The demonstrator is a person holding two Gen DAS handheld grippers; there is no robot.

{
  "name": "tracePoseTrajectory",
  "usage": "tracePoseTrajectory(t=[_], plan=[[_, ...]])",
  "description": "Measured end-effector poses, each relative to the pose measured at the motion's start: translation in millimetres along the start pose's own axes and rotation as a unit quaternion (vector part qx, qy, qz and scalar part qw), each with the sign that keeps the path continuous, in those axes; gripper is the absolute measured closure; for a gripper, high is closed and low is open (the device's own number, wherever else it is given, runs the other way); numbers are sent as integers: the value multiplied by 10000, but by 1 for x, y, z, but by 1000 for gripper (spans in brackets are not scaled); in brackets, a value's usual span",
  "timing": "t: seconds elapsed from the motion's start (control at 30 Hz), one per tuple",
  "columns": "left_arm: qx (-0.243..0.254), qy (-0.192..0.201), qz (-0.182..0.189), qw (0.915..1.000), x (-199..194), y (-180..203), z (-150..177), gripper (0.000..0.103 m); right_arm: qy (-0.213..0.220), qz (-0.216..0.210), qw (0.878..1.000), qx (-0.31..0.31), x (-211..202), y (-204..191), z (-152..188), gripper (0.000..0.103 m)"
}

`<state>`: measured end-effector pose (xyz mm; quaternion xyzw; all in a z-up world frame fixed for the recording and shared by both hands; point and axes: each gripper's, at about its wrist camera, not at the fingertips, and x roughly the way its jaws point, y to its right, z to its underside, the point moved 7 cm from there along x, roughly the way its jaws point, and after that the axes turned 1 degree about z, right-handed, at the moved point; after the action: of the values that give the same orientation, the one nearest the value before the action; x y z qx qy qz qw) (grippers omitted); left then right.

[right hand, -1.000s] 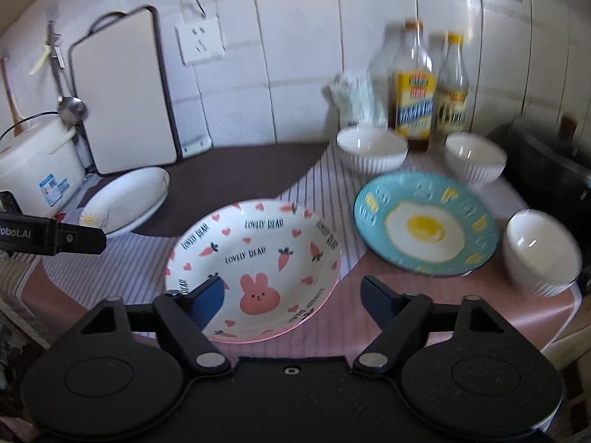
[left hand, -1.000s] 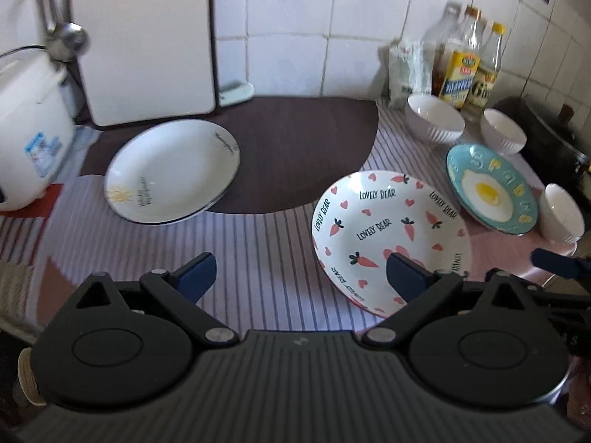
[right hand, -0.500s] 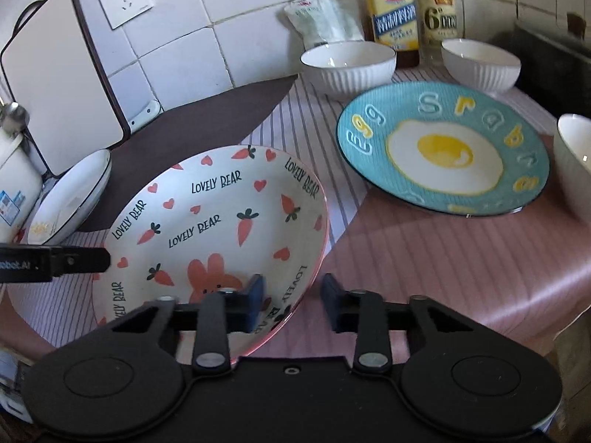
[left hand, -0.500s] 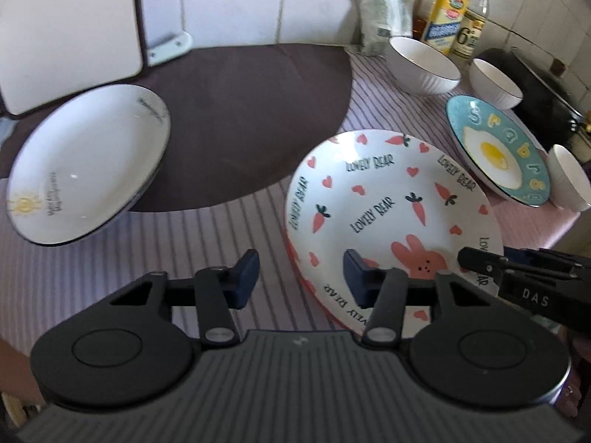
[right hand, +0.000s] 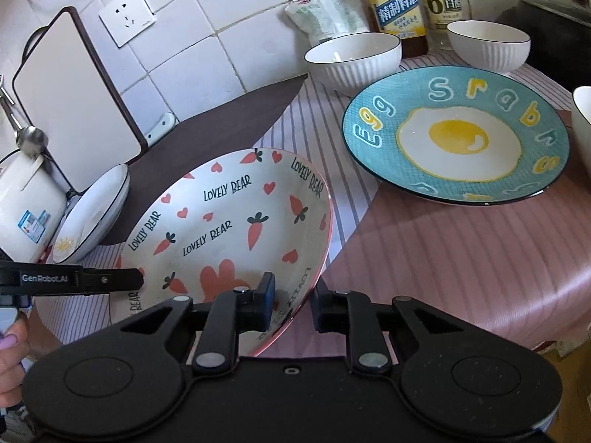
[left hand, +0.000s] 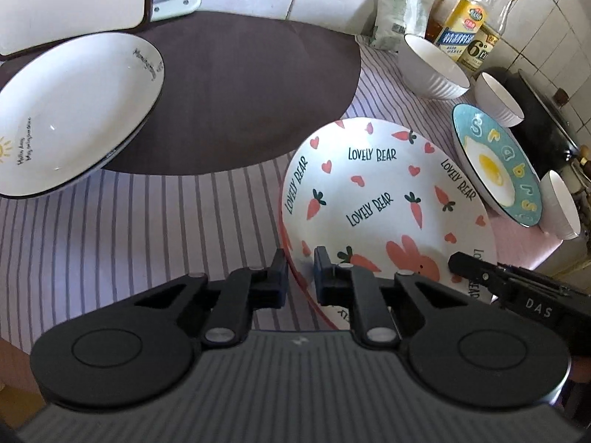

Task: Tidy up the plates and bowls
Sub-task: 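Move both grippers to the Lovely Bear bowl rim and close on it, then lift the Lovely Bear bowl and carry it toward the dark mat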

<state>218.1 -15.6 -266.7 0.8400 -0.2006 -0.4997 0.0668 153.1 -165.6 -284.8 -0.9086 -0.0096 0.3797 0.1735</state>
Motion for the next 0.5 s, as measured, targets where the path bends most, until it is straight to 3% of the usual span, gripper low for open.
tracePoseTrajectory(t=[0.07,0.23,0.5], plan=[[-151,-118,110,9998,7,-1,-1,83,-16,-10,10000,-55,0,0,-1,80],[-220,-235,10,9995,10,2,-4,84,-8,-18,9999,-104,1,0,-1,79],[-3,-359,-167,9992,3,7,-9,85,-125,20,9996,-239,0,-5,-6,79]])
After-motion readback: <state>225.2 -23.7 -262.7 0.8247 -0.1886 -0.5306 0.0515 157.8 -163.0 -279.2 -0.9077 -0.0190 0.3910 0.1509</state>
